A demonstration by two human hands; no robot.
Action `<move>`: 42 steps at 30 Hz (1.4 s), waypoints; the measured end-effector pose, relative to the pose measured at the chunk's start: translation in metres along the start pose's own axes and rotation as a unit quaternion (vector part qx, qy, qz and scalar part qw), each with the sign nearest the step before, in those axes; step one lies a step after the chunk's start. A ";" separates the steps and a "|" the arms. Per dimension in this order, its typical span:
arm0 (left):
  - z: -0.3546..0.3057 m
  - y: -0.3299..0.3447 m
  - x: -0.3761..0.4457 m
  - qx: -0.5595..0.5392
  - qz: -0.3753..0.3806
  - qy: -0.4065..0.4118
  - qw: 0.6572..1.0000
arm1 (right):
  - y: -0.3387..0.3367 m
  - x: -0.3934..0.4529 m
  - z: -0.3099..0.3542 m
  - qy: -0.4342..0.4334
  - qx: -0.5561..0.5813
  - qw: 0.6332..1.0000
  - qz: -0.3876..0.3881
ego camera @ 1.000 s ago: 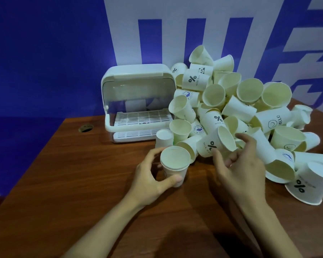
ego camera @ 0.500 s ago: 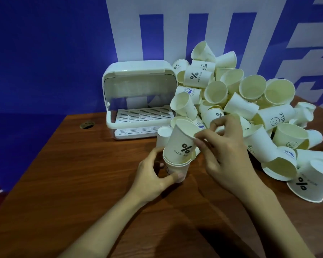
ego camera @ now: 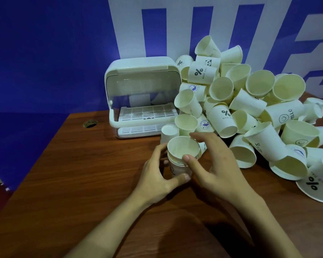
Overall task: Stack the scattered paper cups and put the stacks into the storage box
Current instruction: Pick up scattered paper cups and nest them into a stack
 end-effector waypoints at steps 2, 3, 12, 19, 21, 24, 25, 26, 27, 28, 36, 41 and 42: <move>-0.002 0.000 0.000 -0.001 0.003 0.005 1.000 | 0.007 -0.005 -0.005 0.025 0.024 0.999 -0.010; -0.002 0.000 -0.001 -0.002 0.003 0.005 1.000 | 0.008 -0.006 -0.007 0.035 0.036 0.999 -0.020; 0.001 -0.008 -0.001 -0.008 -0.048 -0.012 0.999 | 0.016 0.004 -0.016 0.048 0.038 0.998 0.030; 0.008 -0.017 0.000 -0.052 -0.104 -0.037 0.993 | 0.001 0.038 -0.034 -0.073 -0.113 0.984 0.117; 0.008 -0.019 0.000 -0.025 -0.121 -0.028 0.992 | 0.016 0.037 -0.044 -0.105 -0.214 0.959 0.155; 0.009 -0.022 0.001 0.021 -0.139 -0.013 0.990 | 0.026 0.034 -0.055 -0.104 -0.255 0.948 0.161; 0.010 -0.021 0.001 0.030 -0.137 -0.013 0.990 | 0.026 0.033 -0.057 -0.105 -0.262 0.948 0.150; 0.010 -0.020 0.000 0.036 -0.136 -0.012 0.990 | 0.026 0.032 -0.058 -0.105 -0.273 0.947 0.135; 0.009 -0.020 0.000 0.041 -0.135 -0.011 0.990 | 0.026 0.032 -0.060 -0.104 -0.290 0.944 0.117; 0.008 -0.020 -0.001 0.043 -0.135 -0.009 0.990 | 0.026 0.032 -0.064 -0.099 -0.308 0.941 0.102; 0.009 -0.020 -0.002 0.016 -0.135 -0.013 0.991 | 0.013 0.033 -0.071 -0.102 -0.329 0.938 0.031; 0.010 -0.019 0.001 0.026 -0.129 -0.011 0.991 | 0.027 0.031 -0.060 -0.142 -0.321 0.933 0.076; 0.011 -0.019 0.001 0.029 -0.130 -0.010 0.991 | 0.029 0.031 -0.058 -0.147 -0.318 0.934 0.072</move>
Point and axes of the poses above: each hand's wrist, its own x-axis towards the middle knuckle, its own y-axis out of the palm, z = x × y, the point moved 9 cm from there along x, towards the middle knuckle, and after that the axes turned 5 degrees about z, right-handed, at the moved point
